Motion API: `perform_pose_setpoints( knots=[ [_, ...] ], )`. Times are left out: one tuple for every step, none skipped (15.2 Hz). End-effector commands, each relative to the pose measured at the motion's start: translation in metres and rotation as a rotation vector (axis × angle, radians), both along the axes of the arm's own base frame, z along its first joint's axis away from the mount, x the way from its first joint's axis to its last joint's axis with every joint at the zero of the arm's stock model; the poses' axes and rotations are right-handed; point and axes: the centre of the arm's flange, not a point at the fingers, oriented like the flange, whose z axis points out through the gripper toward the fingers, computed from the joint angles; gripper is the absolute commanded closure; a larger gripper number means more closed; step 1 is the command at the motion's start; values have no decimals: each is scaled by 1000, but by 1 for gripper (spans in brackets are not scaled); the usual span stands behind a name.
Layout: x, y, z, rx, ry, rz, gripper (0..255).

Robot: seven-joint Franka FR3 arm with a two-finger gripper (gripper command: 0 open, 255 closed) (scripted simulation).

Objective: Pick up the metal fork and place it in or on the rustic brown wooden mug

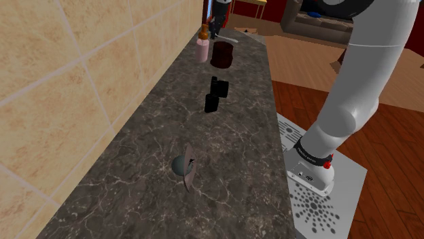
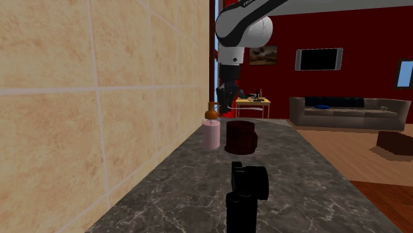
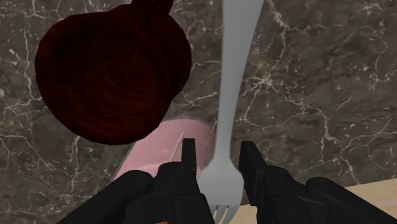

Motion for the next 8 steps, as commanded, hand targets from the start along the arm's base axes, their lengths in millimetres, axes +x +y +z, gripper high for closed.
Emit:
perform_pose_setpoints(
  knots=[
    [6, -25, -2, 0, 0, 1, 255],
    [10, -37, -3, 0, 0, 1, 255],
    [13, -50, -4, 0, 0, 1, 255],
    [17, -63, -5, 0, 0, 1, 255],
    [21, -78, -6, 0, 0, 1, 255],
    [21, -78, -11, 0, 0, 1, 255],
    [21, -78, -16, 0, 0, 1, 255],
    [21, -78, -21, 0, 0, 1, 255]
  ],
)
